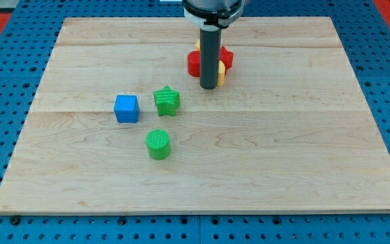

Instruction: Push the green star left above the green circle

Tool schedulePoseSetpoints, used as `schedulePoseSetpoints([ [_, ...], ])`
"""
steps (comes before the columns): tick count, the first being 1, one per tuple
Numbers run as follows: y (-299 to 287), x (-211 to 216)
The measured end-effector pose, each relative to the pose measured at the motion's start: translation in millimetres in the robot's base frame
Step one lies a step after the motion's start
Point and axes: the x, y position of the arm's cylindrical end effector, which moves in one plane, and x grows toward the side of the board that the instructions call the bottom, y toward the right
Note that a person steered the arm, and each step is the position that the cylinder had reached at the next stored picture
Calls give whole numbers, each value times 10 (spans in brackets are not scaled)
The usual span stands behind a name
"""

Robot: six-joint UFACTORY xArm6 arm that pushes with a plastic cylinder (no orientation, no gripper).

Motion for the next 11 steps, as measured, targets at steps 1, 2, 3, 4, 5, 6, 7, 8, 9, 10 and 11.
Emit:
schedulePoseSetpoints([
  [1, 65, 413],
  [2, 60, 547],
  [3, 61, 556],
  [4, 61, 556],
  [5, 49, 556],
  [6, -32, 547],
  [7, -42, 526],
  [8, -223, 169],
  [9, -930, 422],
  [10, -687, 528],
  [11, 343, 474],
])
